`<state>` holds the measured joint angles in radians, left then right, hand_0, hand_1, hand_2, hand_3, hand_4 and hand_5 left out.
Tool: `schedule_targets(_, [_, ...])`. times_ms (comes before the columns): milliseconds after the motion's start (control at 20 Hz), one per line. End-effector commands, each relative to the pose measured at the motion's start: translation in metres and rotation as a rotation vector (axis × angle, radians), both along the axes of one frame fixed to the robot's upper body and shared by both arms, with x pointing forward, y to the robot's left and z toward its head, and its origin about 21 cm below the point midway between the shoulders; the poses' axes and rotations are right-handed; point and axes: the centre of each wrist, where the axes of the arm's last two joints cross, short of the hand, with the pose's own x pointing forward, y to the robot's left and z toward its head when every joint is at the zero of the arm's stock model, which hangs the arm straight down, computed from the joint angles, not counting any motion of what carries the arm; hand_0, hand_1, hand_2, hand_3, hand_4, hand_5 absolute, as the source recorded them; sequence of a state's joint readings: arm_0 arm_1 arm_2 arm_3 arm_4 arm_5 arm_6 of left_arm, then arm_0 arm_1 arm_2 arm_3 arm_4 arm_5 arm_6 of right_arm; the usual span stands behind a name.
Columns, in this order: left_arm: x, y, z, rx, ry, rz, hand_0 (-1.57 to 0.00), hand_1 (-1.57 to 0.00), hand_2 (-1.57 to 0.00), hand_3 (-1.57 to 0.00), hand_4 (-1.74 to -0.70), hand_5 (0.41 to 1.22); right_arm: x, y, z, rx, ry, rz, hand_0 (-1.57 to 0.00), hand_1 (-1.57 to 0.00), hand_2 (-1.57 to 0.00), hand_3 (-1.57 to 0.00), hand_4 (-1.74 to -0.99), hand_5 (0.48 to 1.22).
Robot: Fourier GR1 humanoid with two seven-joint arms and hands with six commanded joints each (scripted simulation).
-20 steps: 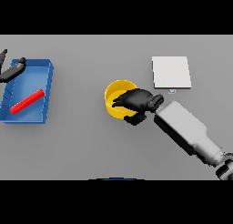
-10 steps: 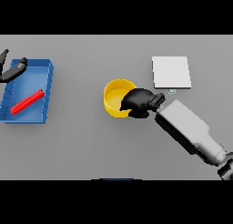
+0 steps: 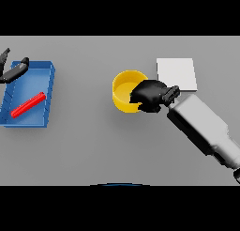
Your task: Pick up the red beaker and tilt it to pour out 1 green nut into yellow bowl. Pick up the yellow bowl and place it on the metallic measuring scale.
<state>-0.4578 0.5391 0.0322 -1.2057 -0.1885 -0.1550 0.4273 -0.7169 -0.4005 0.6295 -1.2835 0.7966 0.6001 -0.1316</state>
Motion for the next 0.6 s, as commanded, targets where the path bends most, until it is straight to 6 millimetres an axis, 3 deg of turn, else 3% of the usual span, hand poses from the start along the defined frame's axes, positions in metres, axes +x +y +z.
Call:
schedule_targets(0, [-0.002,0.003,-0.001,-0.010,-0.004,-0.001,0.00,0.00,0.00,0.00,-0.78,0.702,-0.002,-0.004,0.006,-0.002,-0.008,-0.003,-1.56,-1.56,-1.45,-1.20,-1.736,1.218])
schedule_targets(250, [-0.002,0.008,0.004,-0.034,-0.007,0.002,0.00,0.00,0.00,0.00,-0.80,0.704,-0.007,-0.010,0.017,-0.003,-0.055,-0.049,-1.57,-1.57,-1.51,-1.18,-1.739,1.219])
schedule_targets(550, [-0.005,0.007,0.005,-0.054,0.001,0.022,0.00,0.00,0.00,0.00,-0.83,0.728,0.014,-0.039,0.041,0.008,-0.160,-0.183,-1.55,-1.57,-1.52,-1.17,-1.741,1.220])
